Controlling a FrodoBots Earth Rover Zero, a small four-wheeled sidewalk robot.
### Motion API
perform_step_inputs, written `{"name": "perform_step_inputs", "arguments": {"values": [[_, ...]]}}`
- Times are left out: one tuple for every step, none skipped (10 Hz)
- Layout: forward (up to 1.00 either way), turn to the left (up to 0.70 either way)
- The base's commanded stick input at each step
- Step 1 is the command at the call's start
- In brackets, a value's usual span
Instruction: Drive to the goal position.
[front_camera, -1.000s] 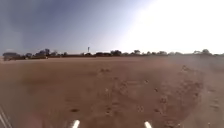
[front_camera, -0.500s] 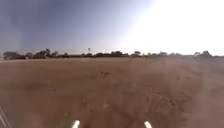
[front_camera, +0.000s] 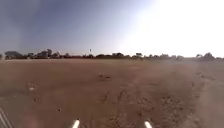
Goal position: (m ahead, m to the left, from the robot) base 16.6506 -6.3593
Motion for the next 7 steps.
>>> {"name": "perform_step_inputs", "arguments": {"values": [[1.00,-0.38],[1.00,-0.38],[1.00,-0.33],[1.00,0.00],[1.00,0.00],[1.00,0.00],[1.00,0.00]]}}
